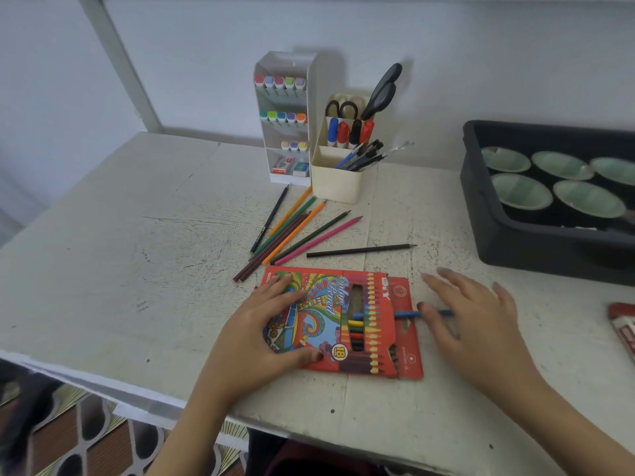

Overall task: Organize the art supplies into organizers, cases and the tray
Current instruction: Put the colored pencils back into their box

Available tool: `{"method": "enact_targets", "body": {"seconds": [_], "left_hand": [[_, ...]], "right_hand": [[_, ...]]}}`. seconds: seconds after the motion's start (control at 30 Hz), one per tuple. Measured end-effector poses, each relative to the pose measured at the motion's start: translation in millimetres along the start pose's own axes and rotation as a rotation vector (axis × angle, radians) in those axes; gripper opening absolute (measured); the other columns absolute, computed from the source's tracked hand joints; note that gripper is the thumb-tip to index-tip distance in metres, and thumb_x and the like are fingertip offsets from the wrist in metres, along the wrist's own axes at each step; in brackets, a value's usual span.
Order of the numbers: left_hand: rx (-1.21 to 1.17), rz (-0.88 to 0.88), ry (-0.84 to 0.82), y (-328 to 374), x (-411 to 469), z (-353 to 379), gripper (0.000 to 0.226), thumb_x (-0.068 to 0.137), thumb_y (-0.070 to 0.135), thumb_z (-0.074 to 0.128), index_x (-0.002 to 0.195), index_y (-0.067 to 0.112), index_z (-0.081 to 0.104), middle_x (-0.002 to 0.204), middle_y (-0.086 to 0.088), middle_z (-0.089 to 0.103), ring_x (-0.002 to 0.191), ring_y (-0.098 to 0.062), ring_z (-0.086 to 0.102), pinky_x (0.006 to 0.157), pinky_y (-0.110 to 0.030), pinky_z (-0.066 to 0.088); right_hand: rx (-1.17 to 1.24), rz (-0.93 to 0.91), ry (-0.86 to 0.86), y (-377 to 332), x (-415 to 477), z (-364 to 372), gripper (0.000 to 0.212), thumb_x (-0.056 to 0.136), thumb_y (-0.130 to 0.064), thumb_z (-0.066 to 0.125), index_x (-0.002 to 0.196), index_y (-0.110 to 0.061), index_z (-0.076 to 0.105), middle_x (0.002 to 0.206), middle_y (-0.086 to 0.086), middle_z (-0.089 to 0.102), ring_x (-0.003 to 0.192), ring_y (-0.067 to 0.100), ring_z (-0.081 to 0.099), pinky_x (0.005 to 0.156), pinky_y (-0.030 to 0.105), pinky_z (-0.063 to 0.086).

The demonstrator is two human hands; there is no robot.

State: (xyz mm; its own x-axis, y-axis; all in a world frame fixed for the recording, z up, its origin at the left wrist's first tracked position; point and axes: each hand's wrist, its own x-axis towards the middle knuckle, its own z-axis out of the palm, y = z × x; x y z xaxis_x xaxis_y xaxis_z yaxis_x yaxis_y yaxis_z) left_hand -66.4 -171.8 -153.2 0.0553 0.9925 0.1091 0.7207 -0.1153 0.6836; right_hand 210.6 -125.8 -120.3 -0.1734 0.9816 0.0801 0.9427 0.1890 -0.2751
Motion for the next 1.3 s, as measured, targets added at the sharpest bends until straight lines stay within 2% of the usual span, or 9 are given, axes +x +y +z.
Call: {"method": "enact_targets", "body": {"seconds": [0.1,0.17,0.33,0.47,0.63,0.8,1.0,1.17,1.3], "left_hand": [[-0.004,0.000,0.002,-0.6,0.3,0.4,0.082,0.054,0.082,0.061,0.129,0.052,0.044,0.143,0.035,0.027,0.136,0.014,0.017,0.110,-0.025,0.023],[-0.007,0.002,0.006,-0.3,0.6,0.4,0.083,0.054,0.081,0.062,0.130,0.049,0.046,0.143,0.035,0.027,0.136,0.014,0.017,0.110,-0.024,0.023],[-0.008,0.004,0.002,0.2,0.5,0.2,0.082,0.055,0.079,0.063,0.129,0.050,0.045,0.142,0.035,0.027,0.135,0.015,0.016,0.110,-0.024,0.022],[-0.007,0.008,0.009,0.0,-0.4,0.0,0.081,0.055,0.079,0.064,0.128,0.051,0.045,0.142,0.035,0.027,0.136,0.014,0.017,0.109,-0.021,0.020],[0.000,0.009,0.010,0.1,0.8,0.0,0.079,0.055,0.079,0.064,0.127,0.053,0.045,0.142,0.035,0.028,0.136,0.013,0.019,0.108,-0.022,0.021],[0.008,0.007,0.002,0.5,0.7,-0.1,0.077,0.054,0.080,0.063,0.125,0.057,0.044,0.141,0.037,0.027,0.135,0.014,0.018,0.107,-0.019,0.020],[0.003,0.008,0.007,-0.2,0.6,-0.7,0.078,0.054,0.079,0.064,0.126,0.056,0.044,0.142,0.035,0.028,0.136,0.014,0.018,0.108,-0.020,0.020],[-0.009,0.017,0.022,-0.8,1.0,-1.1,0.080,0.053,0.077,0.066,0.127,0.051,0.048,0.143,0.031,0.031,0.136,0.011,0.021,0.109,-0.020,0.021],[-0.012,0.017,0.020,1.1,2.3,-1.2,0.079,0.053,0.077,0.066,0.126,0.051,0.048,0.142,0.033,0.030,0.136,0.013,0.020,0.106,-0.013,0.018]], "right_hand": [[-0.132,0.190,-0.211,-2.2,-15.2,2.7,0.070,0.089,-0.057,0.001,0.150,-0.025,-0.008,0.159,0.002,-0.011,0.145,0.017,-0.010,0.110,0.050,-0.016],[-0.092,0.212,-0.262,-4.8,-23.2,6.8,0.077,0.081,-0.061,-0.012,0.147,-0.023,-0.020,0.156,0.001,-0.023,0.142,0.016,-0.023,0.108,0.050,-0.021],[-0.065,0.125,-0.254,-13.6,-25.6,17.2,0.096,0.063,-0.064,-0.028,0.147,-0.020,-0.019,0.155,-0.002,-0.024,0.136,0.009,-0.030,0.108,0.043,-0.024],[-0.090,0.071,-0.263,-21.5,-24.5,18.0,0.096,0.061,-0.062,-0.032,0.147,-0.020,-0.021,0.156,-0.005,-0.022,0.130,0.003,-0.032,0.107,0.045,-0.026],[-0.169,0.077,-0.284,-29.1,-31.7,16.0,0.112,0.048,-0.065,-0.048,0.147,-0.021,-0.021,0.156,-0.004,-0.020,0.141,0.009,-0.021,0.107,0.046,-0.026],[-0.116,0.054,-0.327,-38.0,-33.6,17.8,0.095,0.049,-0.066,-0.046,0.132,-0.022,-0.035,0.147,-0.009,-0.033,0.129,0.005,-0.034,0.094,0.044,-0.039],[0.107,-0.002,-0.367,-42.6,-32.4,12.2,0.097,0.044,-0.077,-0.041,0.131,-0.035,-0.034,0.141,-0.021,-0.037,0.125,-0.007,-0.040,0.108,0.039,-0.029],[-0.079,0.104,-0.360,-32.8,-37.3,5.9,0.098,0.038,-0.068,-0.052,0.125,-0.023,-0.042,0.134,-0.001,-0.048,0.129,0.013,-0.043,0.097,0.045,-0.036],[-0.079,0.117,-0.395,-32.6,-41.9,10.3,0.096,0.036,-0.067,-0.052,0.120,-0.021,-0.044,0.133,-0.002,-0.044,0.128,0.011,-0.039,0.101,0.050,-0.030]]}}
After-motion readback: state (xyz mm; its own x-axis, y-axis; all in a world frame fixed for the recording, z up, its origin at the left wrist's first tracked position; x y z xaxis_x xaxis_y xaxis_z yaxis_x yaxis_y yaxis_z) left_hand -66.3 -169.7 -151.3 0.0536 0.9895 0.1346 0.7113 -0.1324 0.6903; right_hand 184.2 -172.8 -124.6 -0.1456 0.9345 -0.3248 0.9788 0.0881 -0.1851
